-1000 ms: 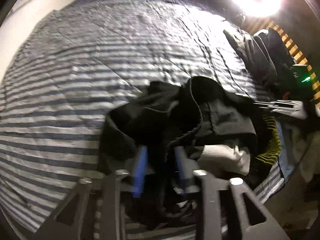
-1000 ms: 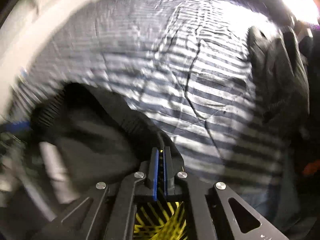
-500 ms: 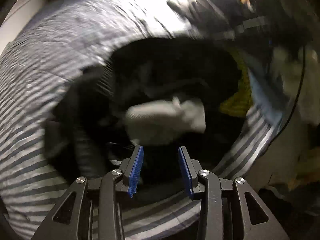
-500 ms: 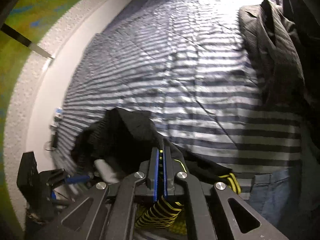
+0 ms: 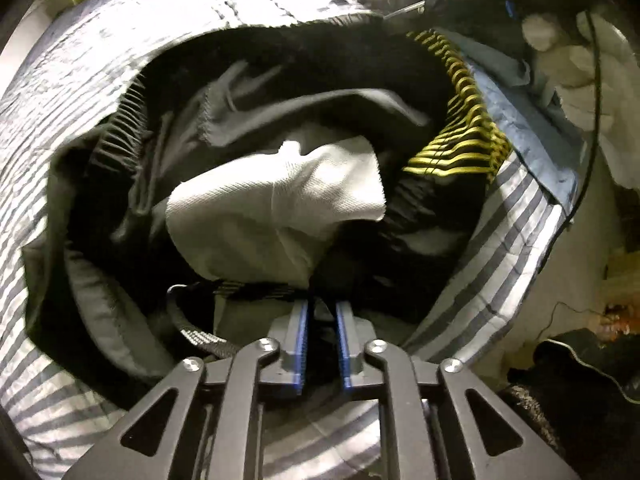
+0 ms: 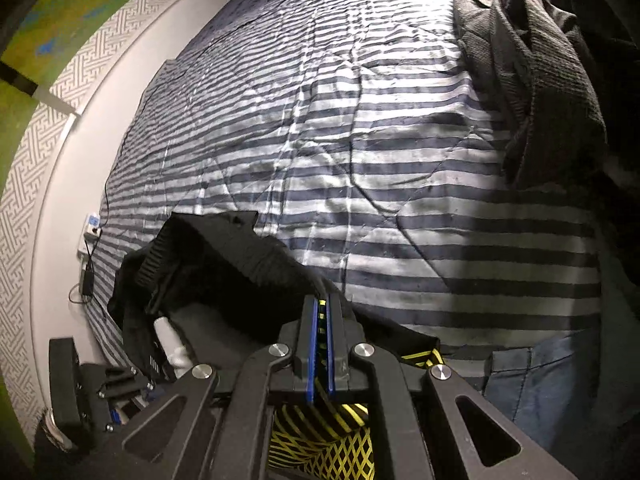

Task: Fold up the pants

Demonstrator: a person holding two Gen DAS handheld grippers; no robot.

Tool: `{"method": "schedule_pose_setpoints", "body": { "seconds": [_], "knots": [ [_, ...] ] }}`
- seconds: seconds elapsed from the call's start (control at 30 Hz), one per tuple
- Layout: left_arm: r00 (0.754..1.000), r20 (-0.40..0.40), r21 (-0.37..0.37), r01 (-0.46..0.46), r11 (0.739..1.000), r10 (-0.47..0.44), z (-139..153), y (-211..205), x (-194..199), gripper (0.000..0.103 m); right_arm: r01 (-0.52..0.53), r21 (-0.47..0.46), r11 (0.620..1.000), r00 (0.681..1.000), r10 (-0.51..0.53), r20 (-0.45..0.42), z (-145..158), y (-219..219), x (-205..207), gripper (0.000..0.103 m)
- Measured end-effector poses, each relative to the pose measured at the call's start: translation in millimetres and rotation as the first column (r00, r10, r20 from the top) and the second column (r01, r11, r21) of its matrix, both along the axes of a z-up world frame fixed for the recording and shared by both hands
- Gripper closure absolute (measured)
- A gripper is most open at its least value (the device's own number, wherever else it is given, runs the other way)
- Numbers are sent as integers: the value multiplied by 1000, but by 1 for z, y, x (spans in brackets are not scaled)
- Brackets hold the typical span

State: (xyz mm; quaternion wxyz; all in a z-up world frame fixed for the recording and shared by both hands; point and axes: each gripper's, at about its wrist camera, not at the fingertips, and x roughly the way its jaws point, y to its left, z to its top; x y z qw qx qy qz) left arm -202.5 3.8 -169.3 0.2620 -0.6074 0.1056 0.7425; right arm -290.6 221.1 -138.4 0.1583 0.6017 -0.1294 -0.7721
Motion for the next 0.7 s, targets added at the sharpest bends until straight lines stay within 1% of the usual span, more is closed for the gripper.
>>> {"method": "schedule_pose_setpoints", "body": {
  "seconds": [0.1, 0.13, 0.17, 0.23, 0.27, 0.33, 0.37, 0.4, 0.43, 0.47, 0.5, 0.53, 0.57, 0.6, 0.63, 0.7],
  "knots": [
    [997, -41, 77, -59, 995, 63, 33, -16, -3, 94, 0, -24, 1000, 1000, -1, -21, 9, -1, 2, 99],
    [993, -76, 113, -84, 990, 93, 52, -27, -5, 94, -3, -33, 999, 999, 2, -33, 14, -2, 3, 99],
    [988, -105, 128, -101, 987, 115, 64, -34, -7, 94, -7, -48, 999, 999, 4, -50, 22, -5, 3, 99],
    [970, -181, 146, -139, 979, 165, 94, -54, -11, 94, -23, -88, 996, 996, 15, -92, 39, -11, 0, 99],
    [954, -228, 151, -162, 975, 193, 109, -63, -16, 94, -29, -101, 994, 993, 18, -116, 48, -13, -2, 99],
    [928, -284, 168, -198, 966, 240, 128, -83, -24, 94, -33, -128, 991, 982, 9, -190, 66, -16, -9, 99],
    [917, -299, 186, -216, 959, 265, 134, -91, -29, 94, -32, -140, 990, 977, 1, -214, 70, -16, -13, 99],
    [914, -300, 192, -222, 956, 273, 136, -91, -26, 94, -27, -153, 988, 973, -10, -232, 71, -16, -18, 100],
    [917, -294, 186, -222, 957, 270, 132, -90, -24, 94, -18, -151, 988, 971, -19, -240, 68, -15, -23, 99],
    [925, -274, 171, -224, 959, 265, 120, -88, -28, 94, -6, -103, 995, 970, -20, -242, 59, -17, -32, 99],
    [938, -239, 159, -217, 963, 251, 105, -83, -30, 94, 7, -20, 1000, 975, -11, -224, 48, -19, -39, 98],
    [948, -212, 155, -210, 965, 240, 95, -78, -30, 94, 24, 77, 997, 983, -10, -183, 33, -21, -47, 94],
    [959, -181, 148, -193, 970, 219, 82, -70, -30, 94, 56, 159, 986, 991, -35, -128, 18, -18, -53, 94],
    [969, -163, 136, -164, 977, 186, 71, -60, -28, 94, 75, 180, 981, 994, -58, -94, 9, -14, -54, 94],
    [976, -154, 132, -133, 982, 153, 63, -50, -23, 94, 84, 182, 980, 994, -70, -80, 6, -11, -52, 94],
    [984, -138, 141, -90, 986, 109, 54, -36, -16, 94, 75, 219, 973, 994, -54, -100, 12, -11, -42, 94]
  ]
}}
